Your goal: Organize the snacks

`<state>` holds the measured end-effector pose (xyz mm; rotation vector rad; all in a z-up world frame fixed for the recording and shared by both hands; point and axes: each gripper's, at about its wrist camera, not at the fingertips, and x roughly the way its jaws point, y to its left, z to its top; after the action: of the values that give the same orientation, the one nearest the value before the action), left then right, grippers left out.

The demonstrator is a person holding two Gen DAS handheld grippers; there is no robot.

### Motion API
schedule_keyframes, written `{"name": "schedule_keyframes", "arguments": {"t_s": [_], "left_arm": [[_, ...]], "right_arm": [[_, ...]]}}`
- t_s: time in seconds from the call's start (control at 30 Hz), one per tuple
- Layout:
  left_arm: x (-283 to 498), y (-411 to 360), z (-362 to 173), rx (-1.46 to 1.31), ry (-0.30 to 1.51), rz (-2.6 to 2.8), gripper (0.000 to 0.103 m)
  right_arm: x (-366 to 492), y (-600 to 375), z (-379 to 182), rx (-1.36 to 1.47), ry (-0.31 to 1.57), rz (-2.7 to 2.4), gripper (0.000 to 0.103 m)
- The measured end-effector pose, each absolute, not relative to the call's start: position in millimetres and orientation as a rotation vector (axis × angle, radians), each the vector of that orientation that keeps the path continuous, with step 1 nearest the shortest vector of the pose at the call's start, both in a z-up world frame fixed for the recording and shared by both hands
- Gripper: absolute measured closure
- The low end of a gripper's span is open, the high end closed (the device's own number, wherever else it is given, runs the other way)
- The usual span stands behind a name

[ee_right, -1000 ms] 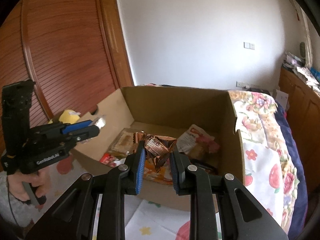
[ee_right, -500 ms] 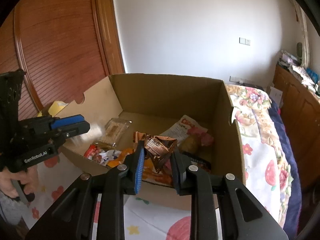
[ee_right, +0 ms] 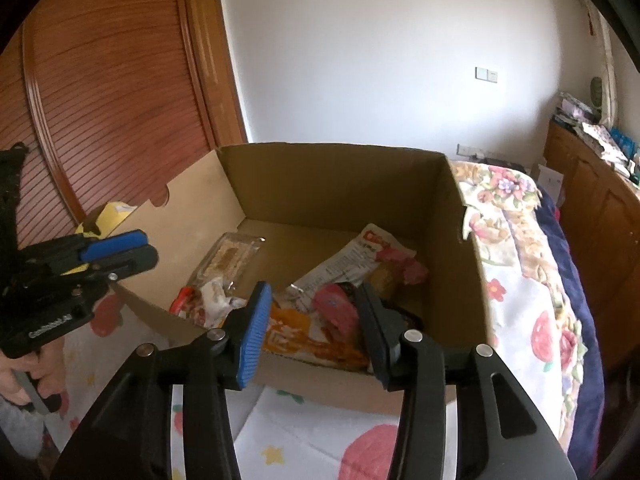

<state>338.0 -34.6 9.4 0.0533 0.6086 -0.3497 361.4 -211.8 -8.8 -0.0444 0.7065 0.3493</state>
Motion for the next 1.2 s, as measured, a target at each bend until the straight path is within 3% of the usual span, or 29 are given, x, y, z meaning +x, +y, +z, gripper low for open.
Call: {"name": "schedule_keyframes", "arguments": {"t_s": [0.53,0.63,0.8,1.07,1.13,1.2], "left_arm": [[208.3,-55.3,70.4,0.126,0.511,-0.340,0.077],[184.4,-56.5,70.8,0.134,0.502,-0.317,0.068],[140.4,-58.7,65.7,0.145,0.476,-0.269,0.053],[81.0,-52.1,53.7,0.120,0.472,-0.207,0.044],[70.1,-49.3,50.2,0.104,0.468,-0.194,0.031],[60.0,-46.9,45.1,0.096,0.462,-0.173,0.030]], "right_arm": [[224.2,-227.8,53.9,-0.039,0.581,0.289,0.058],[198.9,-230.9,55.1,-0.029,0.571,0.270,0.058],[156.9,-234.5,54.4,-0.016,0.531,0.225,0.043],[106.0,-238.0,45.0,0.007,0.506,0.186,0.018],[95.6,-239.1,42.2,0.012,0.497,0.179,0.015],[87.4,-238.1,38.8,-0.001,0.496,0.167,0.013]]}}
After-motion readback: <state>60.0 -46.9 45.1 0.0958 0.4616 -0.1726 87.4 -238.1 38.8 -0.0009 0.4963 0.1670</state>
